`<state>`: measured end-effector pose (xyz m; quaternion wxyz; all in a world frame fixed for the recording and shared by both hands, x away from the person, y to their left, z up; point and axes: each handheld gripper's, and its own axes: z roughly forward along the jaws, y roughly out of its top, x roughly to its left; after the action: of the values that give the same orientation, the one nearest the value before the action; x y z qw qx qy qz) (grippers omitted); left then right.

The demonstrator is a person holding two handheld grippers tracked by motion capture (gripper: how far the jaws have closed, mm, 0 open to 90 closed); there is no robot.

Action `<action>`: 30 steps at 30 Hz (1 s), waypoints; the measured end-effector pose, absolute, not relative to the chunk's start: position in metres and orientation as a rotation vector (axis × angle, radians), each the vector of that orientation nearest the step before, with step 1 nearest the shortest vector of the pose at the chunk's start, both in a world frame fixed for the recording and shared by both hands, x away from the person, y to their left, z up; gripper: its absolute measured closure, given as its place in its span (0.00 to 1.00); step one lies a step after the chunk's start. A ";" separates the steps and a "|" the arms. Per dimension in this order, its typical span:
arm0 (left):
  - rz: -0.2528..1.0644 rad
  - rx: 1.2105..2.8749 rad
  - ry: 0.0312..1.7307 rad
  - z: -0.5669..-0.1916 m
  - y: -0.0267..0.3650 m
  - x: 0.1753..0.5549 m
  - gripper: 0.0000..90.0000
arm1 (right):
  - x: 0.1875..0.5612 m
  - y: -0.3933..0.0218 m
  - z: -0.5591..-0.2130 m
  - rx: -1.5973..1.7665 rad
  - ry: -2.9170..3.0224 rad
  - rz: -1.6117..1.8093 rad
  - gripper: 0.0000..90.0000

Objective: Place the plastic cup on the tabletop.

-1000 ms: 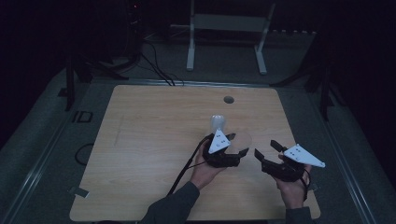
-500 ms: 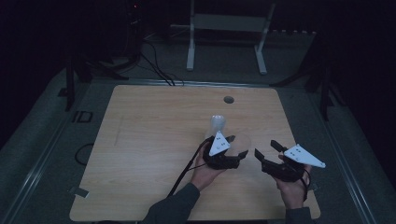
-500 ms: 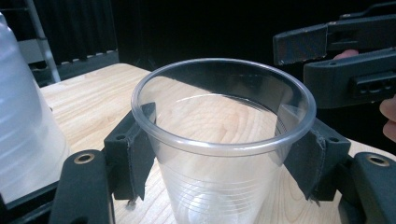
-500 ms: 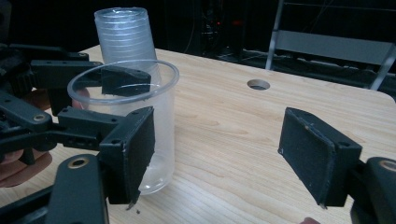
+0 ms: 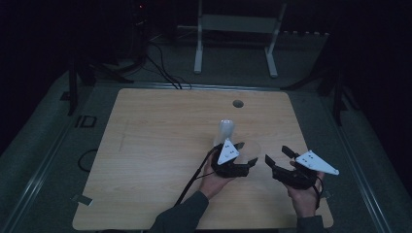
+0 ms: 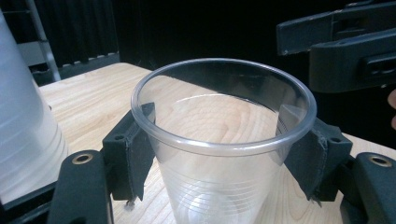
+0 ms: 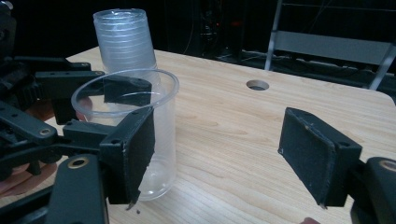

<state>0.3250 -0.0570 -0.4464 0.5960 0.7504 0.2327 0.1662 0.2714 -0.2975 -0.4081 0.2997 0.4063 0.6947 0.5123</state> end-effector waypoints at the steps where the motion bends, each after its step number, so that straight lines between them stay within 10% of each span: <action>1: 0.387 1.741 0.542 -0.447 -0.057 0.325 0.33 | 0.271 -0.298 -0.408 1.079 1.845 1.359 0.30; 30: 0.381 1.767 0.539 -0.468 -0.064 0.327 0.32 | 0.272 -0.296 -0.410 1.087 1.843 1.362 0.30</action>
<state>0.3268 -0.0645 -0.4678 0.5874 0.7581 0.2312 0.1635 0.2717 -0.2962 -0.4098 0.2980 0.4090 0.6935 0.5127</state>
